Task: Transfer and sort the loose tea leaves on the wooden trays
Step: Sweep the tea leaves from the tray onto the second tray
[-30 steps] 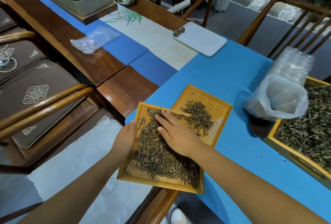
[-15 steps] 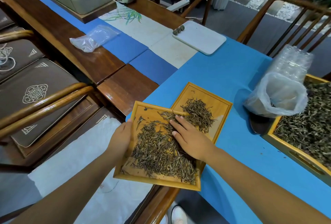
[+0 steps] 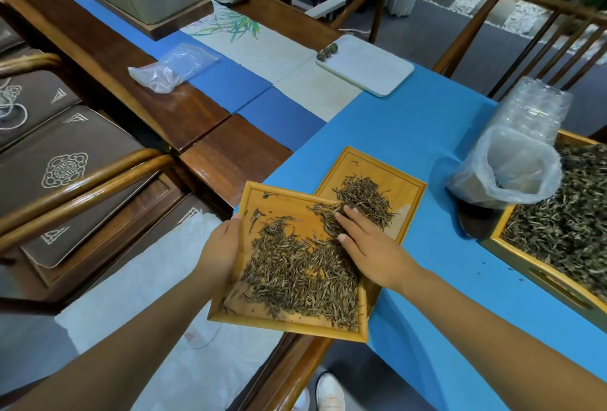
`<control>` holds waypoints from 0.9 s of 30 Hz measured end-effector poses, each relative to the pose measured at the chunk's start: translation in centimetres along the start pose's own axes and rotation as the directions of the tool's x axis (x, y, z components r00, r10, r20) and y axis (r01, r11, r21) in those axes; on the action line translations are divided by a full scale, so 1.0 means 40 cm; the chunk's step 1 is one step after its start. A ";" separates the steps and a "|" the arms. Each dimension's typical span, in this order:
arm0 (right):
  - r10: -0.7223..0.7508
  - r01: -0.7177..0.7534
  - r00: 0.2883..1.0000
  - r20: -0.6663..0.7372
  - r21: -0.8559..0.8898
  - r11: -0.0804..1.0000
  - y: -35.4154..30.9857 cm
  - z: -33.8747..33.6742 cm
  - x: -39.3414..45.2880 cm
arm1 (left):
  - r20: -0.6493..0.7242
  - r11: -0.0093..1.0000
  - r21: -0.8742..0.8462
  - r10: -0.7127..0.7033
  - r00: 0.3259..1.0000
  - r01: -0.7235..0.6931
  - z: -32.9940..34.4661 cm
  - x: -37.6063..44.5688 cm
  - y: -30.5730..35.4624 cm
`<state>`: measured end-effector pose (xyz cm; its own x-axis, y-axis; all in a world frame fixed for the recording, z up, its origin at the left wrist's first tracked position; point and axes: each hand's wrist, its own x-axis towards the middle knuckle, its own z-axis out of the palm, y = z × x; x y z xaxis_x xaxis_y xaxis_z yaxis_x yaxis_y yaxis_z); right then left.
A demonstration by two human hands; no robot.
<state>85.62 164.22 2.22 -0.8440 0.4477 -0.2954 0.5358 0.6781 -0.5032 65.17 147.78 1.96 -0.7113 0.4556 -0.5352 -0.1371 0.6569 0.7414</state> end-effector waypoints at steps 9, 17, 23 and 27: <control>-0.063 0.069 0.995 0.082 -0.077 0.995 -0.027 0.037 -0.030 | 0.047 0.999 0.015 0.041 0.998 -0.042 -0.011 -0.009 -0.002; 0.006 -0.004 0.999 0.043 -0.046 0.999 0.003 0.012 -0.046 | 0.033 0.994 0.083 0.063 0.997 -0.066 -0.012 -0.012 -0.009; -0.132 0.142 0.980 0.148 -0.063 0.988 -0.042 0.033 -0.152 | 0.013 0.998 0.037 0.041 0.999 -0.042 -0.012 -0.005 -0.022; -0.157 0.174 0.964 0.213 -0.064 0.983 -0.060 0.050 -0.205 | 0.020 0.997 0.054 0.045 0.999 -0.046 -0.008 -0.003 -0.023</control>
<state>91.18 157.75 4.23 -0.9033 0.2010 -0.3791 0.3812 0.7816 -0.4938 65.16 146.91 1.46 -0.7031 0.4963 -0.5092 -0.0666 0.6670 0.7421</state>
